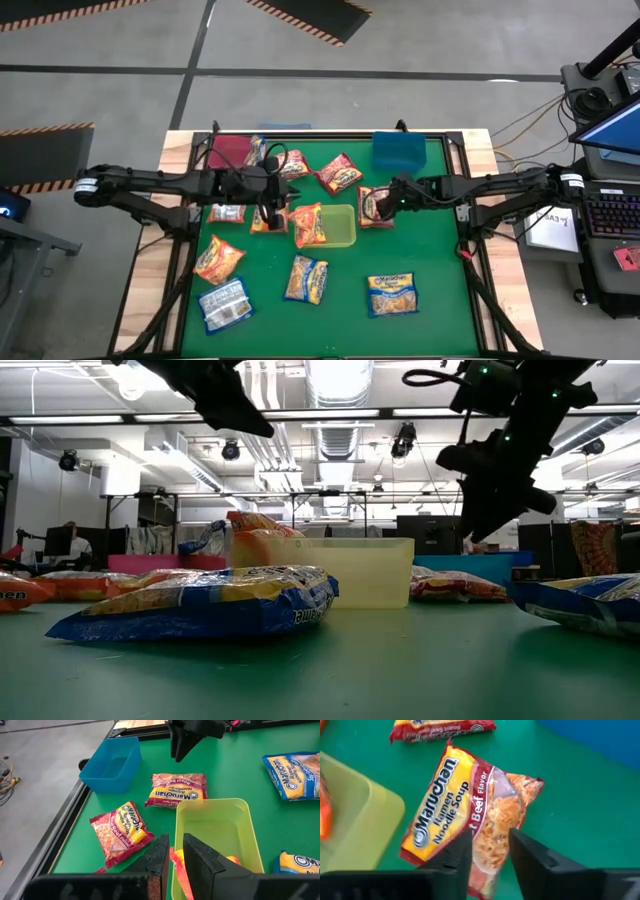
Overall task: Sort Maruchan noodles
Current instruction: Put the red noodle pack into the blue bin
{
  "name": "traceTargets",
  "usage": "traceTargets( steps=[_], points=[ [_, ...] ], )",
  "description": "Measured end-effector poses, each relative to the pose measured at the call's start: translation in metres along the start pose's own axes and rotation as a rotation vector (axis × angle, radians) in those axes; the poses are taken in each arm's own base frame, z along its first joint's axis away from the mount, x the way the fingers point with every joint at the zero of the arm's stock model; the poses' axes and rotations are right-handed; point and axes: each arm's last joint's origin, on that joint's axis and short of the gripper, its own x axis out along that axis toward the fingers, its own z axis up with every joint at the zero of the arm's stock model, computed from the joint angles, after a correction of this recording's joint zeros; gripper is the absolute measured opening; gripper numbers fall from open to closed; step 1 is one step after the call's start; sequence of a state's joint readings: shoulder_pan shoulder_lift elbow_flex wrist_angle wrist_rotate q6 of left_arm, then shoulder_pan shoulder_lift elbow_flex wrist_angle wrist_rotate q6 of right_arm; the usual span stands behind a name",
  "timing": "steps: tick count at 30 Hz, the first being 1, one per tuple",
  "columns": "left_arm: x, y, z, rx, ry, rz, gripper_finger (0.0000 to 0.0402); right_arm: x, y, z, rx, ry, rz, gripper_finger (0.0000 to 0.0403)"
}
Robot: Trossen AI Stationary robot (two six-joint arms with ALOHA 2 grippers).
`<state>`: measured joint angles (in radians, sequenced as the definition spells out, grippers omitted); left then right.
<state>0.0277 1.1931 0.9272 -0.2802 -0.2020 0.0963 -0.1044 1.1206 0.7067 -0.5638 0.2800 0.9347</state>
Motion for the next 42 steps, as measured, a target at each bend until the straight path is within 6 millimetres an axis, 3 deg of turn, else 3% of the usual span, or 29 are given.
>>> traceTargets(
  steps=[7,14,18,29,42],
  points=[
    [0.0,0.0,0.002,-0.004,-0.021,0.003,0.0039,-0.001,0.009,0.006,0.02,-0.067,0.085,0.0213],
    [0.0,0.0,0.003,-0.005,-0.026,0.003,0.0039,0.0,0.007,0.008,0.016,-0.131,0.027,0.0303],
    [0.0,0.0,0.003,-0.005,-0.026,0.003,0.0039,-0.001,0.007,0.009,0.017,-0.137,0.032,0.0334],
    [0.0,0.0,0.004,-0.017,-0.042,0.005,0.0039,0.012,-0.005,-0.005,-0.097,-0.095,-0.008,0.0332],
    [0.001,0.0,0.003,-0.03,-0.046,0.005,0.0039,0.052,-0.042,-0.025,-0.027,-0.193,0.163,0.0329]
  ],
)
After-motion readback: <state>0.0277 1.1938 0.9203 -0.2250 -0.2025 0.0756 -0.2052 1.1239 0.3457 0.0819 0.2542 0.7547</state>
